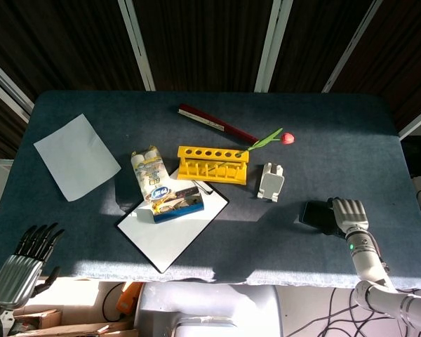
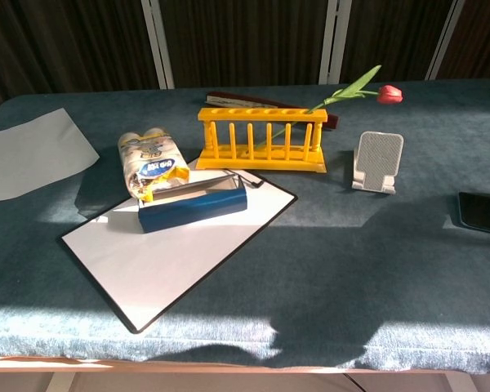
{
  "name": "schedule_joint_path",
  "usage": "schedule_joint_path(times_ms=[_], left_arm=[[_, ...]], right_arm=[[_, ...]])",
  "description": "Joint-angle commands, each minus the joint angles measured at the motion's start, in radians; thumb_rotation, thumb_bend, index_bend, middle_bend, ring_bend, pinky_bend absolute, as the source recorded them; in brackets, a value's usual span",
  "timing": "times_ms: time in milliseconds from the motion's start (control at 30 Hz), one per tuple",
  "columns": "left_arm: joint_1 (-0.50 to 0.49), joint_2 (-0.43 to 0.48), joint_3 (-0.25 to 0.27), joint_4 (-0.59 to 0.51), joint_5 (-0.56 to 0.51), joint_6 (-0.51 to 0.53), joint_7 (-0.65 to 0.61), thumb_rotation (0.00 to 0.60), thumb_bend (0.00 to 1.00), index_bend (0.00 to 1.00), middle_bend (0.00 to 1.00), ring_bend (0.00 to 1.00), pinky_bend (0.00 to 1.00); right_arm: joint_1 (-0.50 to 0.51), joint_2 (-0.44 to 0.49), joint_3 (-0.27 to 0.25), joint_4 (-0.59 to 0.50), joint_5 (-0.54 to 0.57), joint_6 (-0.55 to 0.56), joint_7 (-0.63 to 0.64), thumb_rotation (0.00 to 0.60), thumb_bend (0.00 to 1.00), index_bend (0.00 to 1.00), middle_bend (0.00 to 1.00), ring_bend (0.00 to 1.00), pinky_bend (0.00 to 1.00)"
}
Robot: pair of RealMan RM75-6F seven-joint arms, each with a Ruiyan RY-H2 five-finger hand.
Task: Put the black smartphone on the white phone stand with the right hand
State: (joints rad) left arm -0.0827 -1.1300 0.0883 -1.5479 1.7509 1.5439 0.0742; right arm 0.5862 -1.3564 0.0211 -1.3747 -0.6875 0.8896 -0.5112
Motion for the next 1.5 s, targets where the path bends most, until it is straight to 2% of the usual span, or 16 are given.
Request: schedule_joint_path(times_ms=[33, 400, 767, 967, 1167, 1333, 1500], left_arm=[[0.001, 0.0, 0.0, 0.001, 0.0, 0.002, -0.001, 0.6, 0.37, 0.0, 0.0, 0.0, 0.0], [0.003, 0.0, -0.001, 0.001, 0.001, 0.004, -0.002, 0.6, 0.37, 0.0, 0.0, 0.0, 0.0], [0.005, 0.003, -0.001, 0.003, 0.001, 0.009, -0.009, 0.6, 0.37, 0.0, 0.0, 0.0, 0.0], [0.004, 0.003, -0.003, 0.003, 0.0, 0.007, -0.01, 0.6, 0.37, 0.0, 0.0, 0.0, 0.0], [0.004, 0.002, -0.005, 0.002, -0.007, 0.004, -0.009, 0.6, 0.37, 0.0, 0.0, 0.0, 0.0], [0.001, 0.0, -0.007, 0.0, -0.013, -0.004, -0.004, 0.6, 0.37, 0.0, 0.0, 0.0, 0.0], [-0.003, -0.004, -0.006, -0.003, -0.011, -0.013, 0.005, 0.6, 0.37, 0.0, 0.0, 0.0, 0.0]], right_arm=[[0.0, -0.005, -0.002, 0.003, 0.005, 0.004, -0.009, 0.6, 0.31, 0.89, 0.63, 0.55, 0.61], [-0.017, -0.014, 0.009, -0.009, -0.043, 0.053, 0.0, 0.6, 0.36, 0.98, 0.71, 0.63, 0.69], [-0.037, -0.023, 0.028, -0.004, -0.094, 0.077, 0.039, 0.6, 0.39, 1.0, 0.74, 0.67, 0.72], [-0.043, -0.01, 0.033, -0.019, -0.168, 0.151, 0.013, 0.6, 0.39, 1.0, 0.74, 0.67, 0.72], [-0.026, -0.005, 0.008, -0.001, -0.312, 0.288, -0.155, 0.6, 0.39, 1.0, 0.74, 0.67, 0.72], [0.009, -0.018, -0.033, 0.079, -0.546, 0.44, -0.348, 0.6, 0.39, 1.0, 0.74, 0.67, 0.73], [0.08, -0.038, -0.062, 0.181, -0.737, 0.454, -0.505, 0.6, 0.39, 1.0, 0.74, 0.67, 0.73]])
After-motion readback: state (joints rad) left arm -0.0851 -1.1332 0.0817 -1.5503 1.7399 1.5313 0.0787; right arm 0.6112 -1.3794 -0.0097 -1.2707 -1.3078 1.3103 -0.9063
